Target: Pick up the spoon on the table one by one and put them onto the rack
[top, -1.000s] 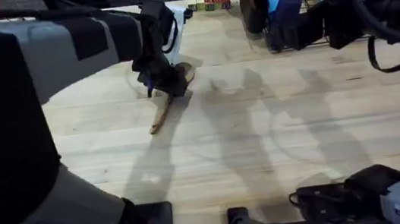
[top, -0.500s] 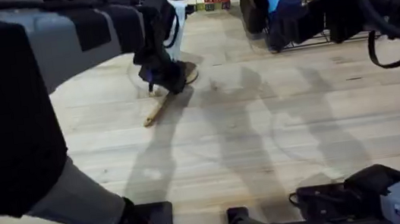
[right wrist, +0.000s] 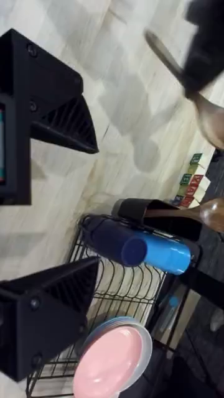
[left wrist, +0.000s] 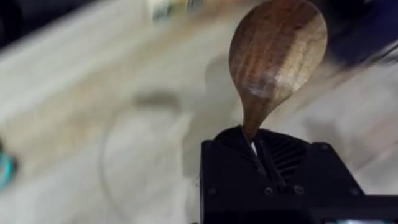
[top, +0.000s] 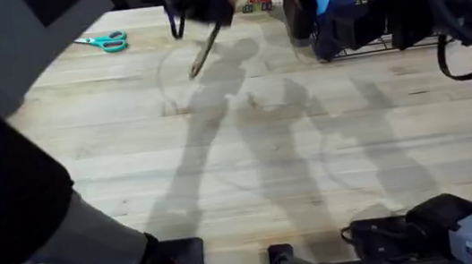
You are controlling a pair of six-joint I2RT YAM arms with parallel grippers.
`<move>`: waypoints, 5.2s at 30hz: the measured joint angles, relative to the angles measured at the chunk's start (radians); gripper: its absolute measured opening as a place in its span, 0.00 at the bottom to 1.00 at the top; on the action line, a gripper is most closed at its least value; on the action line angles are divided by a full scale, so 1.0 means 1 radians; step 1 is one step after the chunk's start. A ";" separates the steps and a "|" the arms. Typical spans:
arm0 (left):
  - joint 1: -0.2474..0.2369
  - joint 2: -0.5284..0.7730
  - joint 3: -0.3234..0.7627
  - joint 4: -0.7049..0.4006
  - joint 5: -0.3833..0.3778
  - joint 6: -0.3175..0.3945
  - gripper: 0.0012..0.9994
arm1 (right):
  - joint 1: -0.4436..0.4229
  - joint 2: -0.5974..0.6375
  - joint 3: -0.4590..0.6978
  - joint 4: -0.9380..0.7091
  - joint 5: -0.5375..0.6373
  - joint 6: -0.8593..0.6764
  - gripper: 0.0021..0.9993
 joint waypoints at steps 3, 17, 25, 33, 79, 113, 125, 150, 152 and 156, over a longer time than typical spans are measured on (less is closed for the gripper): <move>0.000 -0.008 0.027 0.096 0.064 0.000 0.04 | 0.000 0.000 0.000 0.000 0.000 0.000 0.99; -0.016 -0.010 0.029 0.548 0.356 -0.088 0.04 | 0.000 0.000 0.000 0.000 0.000 0.000 0.99; -0.074 -0.009 0.029 0.648 0.351 -0.107 0.04 | 0.000 0.000 0.000 0.000 0.000 0.000 0.99; -0.176 0.082 0.029 0.930 0.294 -0.122 0.04 | 0.000 0.000 0.000 0.001 0.000 0.000 0.99; -0.203 0.390 0.030 0.960 0.122 -0.383 0.04 | 0.000 0.000 0.000 0.047 0.000 0.000 0.99; -0.203 0.113 0.035 0.496 0.027 -0.218 0.57 | 0.000 0.000 0.000 -0.002 0.000 0.000 0.99; -0.169 -0.244 0.035 0.103 -0.226 -0.083 1.00 | 0.000 0.000 0.000 -0.002 0.000 0.000 0.99; -0.067 -0.467 0.035 -0.363 -0.402 -0.071 1.00 | 0.000 0.000 0.000 -0.009 0.079 0.012 0.99; -0.067 -0.467 0.035 -0.363 -0.402 -0.071 1.00 | 0.000 0.000 0.000 -0.012 0.110 0.026 0.99; -0.067 -0.467 0.035 -0.363 -0.402 -0.071 1.00 | 0.000 0.000 0.000 -0.052 0.177 0.069 0.99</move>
